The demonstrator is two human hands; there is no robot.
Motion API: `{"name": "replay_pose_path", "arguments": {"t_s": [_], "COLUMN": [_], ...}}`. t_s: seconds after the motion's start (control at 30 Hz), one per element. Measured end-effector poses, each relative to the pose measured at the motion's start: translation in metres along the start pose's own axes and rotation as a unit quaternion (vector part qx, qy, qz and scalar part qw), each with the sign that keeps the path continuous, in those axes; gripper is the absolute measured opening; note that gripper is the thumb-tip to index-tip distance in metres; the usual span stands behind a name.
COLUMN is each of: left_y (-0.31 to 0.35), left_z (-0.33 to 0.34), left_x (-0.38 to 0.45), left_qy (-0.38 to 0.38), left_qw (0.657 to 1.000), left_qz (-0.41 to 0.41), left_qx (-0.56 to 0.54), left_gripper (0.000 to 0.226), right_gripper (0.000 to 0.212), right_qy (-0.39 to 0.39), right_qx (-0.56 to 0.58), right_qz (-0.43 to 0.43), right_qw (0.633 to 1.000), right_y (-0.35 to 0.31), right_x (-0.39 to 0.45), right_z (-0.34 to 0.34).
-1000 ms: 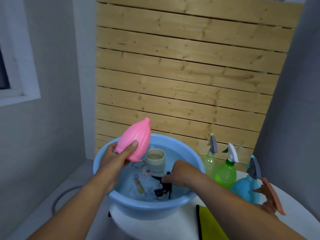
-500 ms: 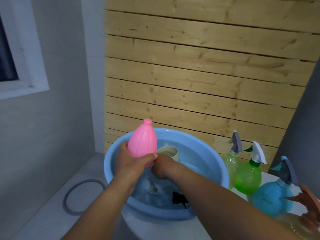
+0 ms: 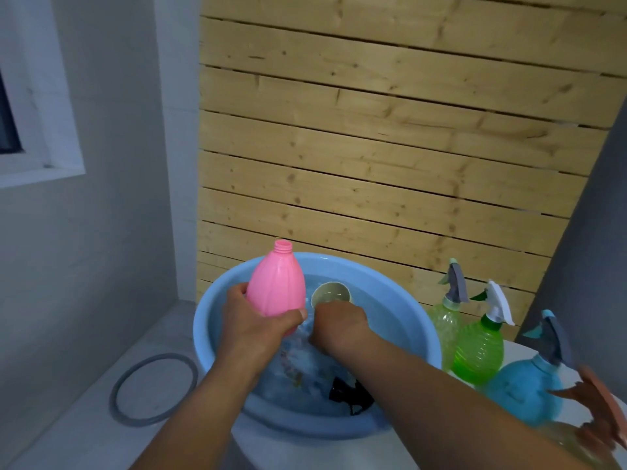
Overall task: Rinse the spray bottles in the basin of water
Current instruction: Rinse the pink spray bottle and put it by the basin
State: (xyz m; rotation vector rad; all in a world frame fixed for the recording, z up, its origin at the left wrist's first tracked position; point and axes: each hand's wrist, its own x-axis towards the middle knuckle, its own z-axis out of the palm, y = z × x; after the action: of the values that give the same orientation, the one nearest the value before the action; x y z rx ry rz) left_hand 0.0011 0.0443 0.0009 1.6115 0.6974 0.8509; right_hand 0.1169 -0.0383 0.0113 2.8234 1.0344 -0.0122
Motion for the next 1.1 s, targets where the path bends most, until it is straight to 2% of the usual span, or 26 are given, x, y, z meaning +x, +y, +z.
{"name": "replay_pose_path", "arguments": {"t_s": [0.13,0.2,0.3,0.5,0.57,0.63,0.7,0.77,0.8,0.83,0.97,1.03,1.1], "left_y": [0.002,0.002,0.001,-0.003,-0.003,-0.003,-0.003,-0.002,-0.002,-0.002,0.000,0.002,0.003], "left_z": [0.000,0.001,0.002,0.002,0.002,0.003,0.004,0.004,0.004,0.004,0.003,0.002,0.001], "left_x": [-0.002,-0.003,-0.001,0.000,0.000,0.001,0.001,0.002,0.002,0.001,-0.002,-0.002,-0.003], "left_qy": [-0.007,-0.015,-0.025,-0.062,-0.068,-0.068,-0.063,-0.056,-0.054,-0.053,-0.053,-0.053,-0.056], "left_qw": [0.999,0.998,0.996,0.989,0.987,0.984,0.983,0.982,0.982,0.981,0.978,0.976,0.976], "left_qz": [-0.017,-0.019,-0.018,-0.003,-0.005,-0.010,-0.008,-0.003,-0.002,-0.002,-0.003,-0.007,-0.009], "left_qx": [0.035,0.059,0.082,0.131,0.149,0.162,0.173,0.179,0.182,0.185,0.201,0.209,0.212], "left_gripper": [0.091,0.090,0.090,0.096,0.097,0.099,0.101,0.102,0.101,0.101,0.099,0.097,0.096], "right_gripper": [0.030,0.028,0.026,0.005,0.016,0.020,0.018,0.028,0.033,0.036,0.033,0.030,0.026], "right_qy": [0.020,0.032,0.001,-0.003,0.001,-0.005,-0.016,-0.027,-0.028,-0.026,0.055,0.094,0.117], "right_qx": [0.006,0.054,0.133,0.206,0.238,0.312,0.434,0.538,0.550,0.540,0.309,0.191,0.090], "right_qz": [0.066,0.099,0.150,0.171,0.189,0.199,0.200,0.212,0.215,0.210,0.133,0.089,0.050], "right_qw": [0.998,0.993,0.980,0.964,0.953,0.929,0.878,0.815,0.807,0.815,0.940,0.973,0.988], "right_y": [0.022,0.032,0.043,0.050,0.050,0.051,0.051,0.055,0.057,0.060,0.065,0.063,0.060], "right_x": [-0.005,-0.007,-0.008,-0.002,0.001,0.005,0.005,0.005,0.003,0.002,-0.009,-0.016,-0.023], "right_z": [0.004,0.005,0.007,0.013,0.010,0.008,0.004,0.001,-0.002,-0.004,-0.010,-0.008,-0.004]}}
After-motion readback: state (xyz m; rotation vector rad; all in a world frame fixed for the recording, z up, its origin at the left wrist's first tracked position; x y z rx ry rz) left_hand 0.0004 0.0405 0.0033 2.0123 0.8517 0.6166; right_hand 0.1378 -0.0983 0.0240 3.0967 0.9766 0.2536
